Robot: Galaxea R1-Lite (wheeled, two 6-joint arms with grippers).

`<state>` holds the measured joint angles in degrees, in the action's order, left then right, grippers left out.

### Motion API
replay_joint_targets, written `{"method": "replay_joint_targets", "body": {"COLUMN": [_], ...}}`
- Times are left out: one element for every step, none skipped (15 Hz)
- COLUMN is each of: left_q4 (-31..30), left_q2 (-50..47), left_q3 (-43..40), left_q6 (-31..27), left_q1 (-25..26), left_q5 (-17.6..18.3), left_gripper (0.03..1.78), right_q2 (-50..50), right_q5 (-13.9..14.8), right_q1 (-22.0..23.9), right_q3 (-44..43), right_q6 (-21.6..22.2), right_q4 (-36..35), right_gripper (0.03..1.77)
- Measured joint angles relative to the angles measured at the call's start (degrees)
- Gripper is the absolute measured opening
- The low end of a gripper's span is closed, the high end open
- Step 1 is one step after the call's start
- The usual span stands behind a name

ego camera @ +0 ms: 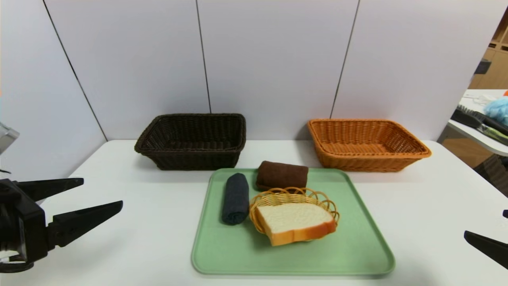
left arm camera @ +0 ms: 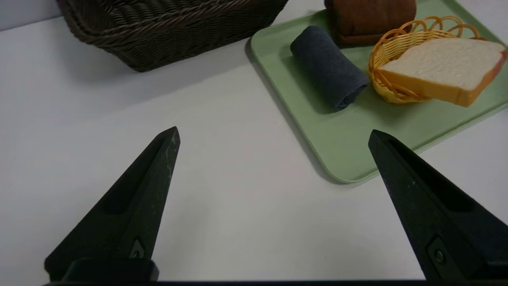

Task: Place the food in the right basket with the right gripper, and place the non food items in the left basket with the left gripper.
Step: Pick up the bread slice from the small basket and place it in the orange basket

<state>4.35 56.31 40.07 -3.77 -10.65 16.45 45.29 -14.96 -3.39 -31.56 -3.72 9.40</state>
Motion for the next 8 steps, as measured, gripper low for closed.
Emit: {"method": "replay_joint_targets", "body": {"left_q4": [-1.3, -2.8, -4.2, -5.1, -5.8, -6.1, -6.1, -6.2], "left_q2": [1.0, 2.0, 2.8, 3.6, 4.2, 4.8, 5.2, 5.6], "left_q3": [0.1, 0.2, 0.2, 0.1, -0.1, -0.4, -0.9, -1.4], "left_q6": [0.0, -0.1, -0.3, -0.6, -1.5, -2.9, -4.1, -4.9], "left_q1": [-1.9, -3.9, -5.6, -7.2, -8.6, -9.8, -10.8, -11.9], "left_q5": [-0.1, -0.1, -0.1, 0.0, 0.0, 0.0, 0.0, -0.1], "left_gripper": [1.69, 1.69, 1.69, 1.69, 1.69, 1.69, 1.69, 1.69], "right_q2": [0.1, 0.1, 0.2, 0.4, 0.8, 1.3, 2.0, 2.8], "right_q5": [-0.8, -2.0, -3.5, -5.2, -6.5, -7.0, -7.1, -7.1], "right_q1": [0.0, -0.1, -0.1, -0.2, -0.7, -1.6, -2.9, -4.5], "right_q3": [0.1, 0.1, 0.1, 0.0, -0.1, -0.2, -0.2, -0.3], "right_q6": [-1.2, -2.0, -2.3, -2.6, -3.4, -4.7, -6.1, -7.5], "right_q4": [0.0, 0.1, 0.1, 0.1, 0.1, 0.2, 0.2, 0.2], "right_gripper": [1.71, 1.71, 1.71, 1.71, 1.71, 1.71, 1.71, 1.71]}}
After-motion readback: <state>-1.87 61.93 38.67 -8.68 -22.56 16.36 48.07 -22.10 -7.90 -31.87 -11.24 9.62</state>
